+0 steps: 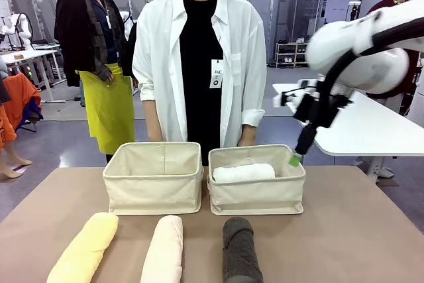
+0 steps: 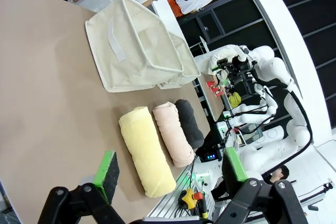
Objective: Divide the towels into two baskets.
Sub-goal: Pick up one hotel-folded towel from the bottom of the table and place it in the Fabric basket indicated by the person.
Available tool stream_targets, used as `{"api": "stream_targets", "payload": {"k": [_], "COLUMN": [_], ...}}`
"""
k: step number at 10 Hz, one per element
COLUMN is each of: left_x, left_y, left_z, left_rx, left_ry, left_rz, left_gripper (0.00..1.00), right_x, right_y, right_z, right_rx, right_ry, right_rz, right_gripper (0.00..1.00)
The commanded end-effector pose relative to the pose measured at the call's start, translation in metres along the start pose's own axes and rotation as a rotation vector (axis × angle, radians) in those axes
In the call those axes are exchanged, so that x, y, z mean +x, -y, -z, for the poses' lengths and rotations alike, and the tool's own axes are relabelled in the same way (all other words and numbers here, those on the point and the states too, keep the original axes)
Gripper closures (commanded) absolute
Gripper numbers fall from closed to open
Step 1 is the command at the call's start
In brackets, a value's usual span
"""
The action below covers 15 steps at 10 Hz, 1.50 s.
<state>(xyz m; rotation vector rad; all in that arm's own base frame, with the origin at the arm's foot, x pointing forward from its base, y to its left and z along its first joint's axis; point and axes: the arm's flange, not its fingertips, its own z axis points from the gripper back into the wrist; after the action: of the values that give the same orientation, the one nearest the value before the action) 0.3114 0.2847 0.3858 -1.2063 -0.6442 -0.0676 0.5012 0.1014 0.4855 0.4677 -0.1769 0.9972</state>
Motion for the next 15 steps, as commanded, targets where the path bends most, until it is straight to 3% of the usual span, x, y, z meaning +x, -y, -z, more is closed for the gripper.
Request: {"api": "stream_targets", "payload": {"k": [1,4,5,6,8,11,13,14,15], "left_x": [-0.002,-0.002,-0.002,-0.002,-0.002,-0.002,-0.002,-0.002,-0.002], "left_y": [0.001,0.001,0.001,0.001,0.001,0.001,0.001,0.001,0.001], "left_z": [-0.004,-0.004,-0.004,-0.004,-0.004,-0.004,-0.004,-0.004,-0.004], "left_rx": [0.001,0.001,0.001,0.001,0.001,0.001,0.001,0.001,0.001], "left_ry": [-0.003,-0.003,-0.003,-0.003,-0.003,-0.003,-0.003,-0.003,-0.003], "left_rz": [0.003,0.003,0.003,0.003,0.003,0.003,0.003,0.003,0.003], "left_gripper": [0.0,0.0,0.0,0.0,0.0,0.0,0.0,0.0,0.0], "right_x": [-0.064,-0.183,-0.215,-0.263,-0.331,-0.388,-0.383,-0.403,-0.403], "right_y": [-0.001,0.031,0.038,0.045,0.045,0.038,0.051,0.04,0.04], "right_z": [-0.013,-0.032,-0.033,-0.034,-0.031,-0.025,-0.018,-0.02,-0.02], "right_rx": [0.131,0.374,0.431,0.484,0.531,0.587,0.579,0.57,0.57], "right_ry": [0.223,0.456,0.481,0.58,0.662,0.761,0.684,0.712,0.712], "right_rz": [0.175,0.346,0.395,0.461,0.599,0.775,0.87,0.77,0.77], "right_gripper": [0.0,0.0,0.0,0.0,0.0,0.0,0.0,0.0,0.0]}}
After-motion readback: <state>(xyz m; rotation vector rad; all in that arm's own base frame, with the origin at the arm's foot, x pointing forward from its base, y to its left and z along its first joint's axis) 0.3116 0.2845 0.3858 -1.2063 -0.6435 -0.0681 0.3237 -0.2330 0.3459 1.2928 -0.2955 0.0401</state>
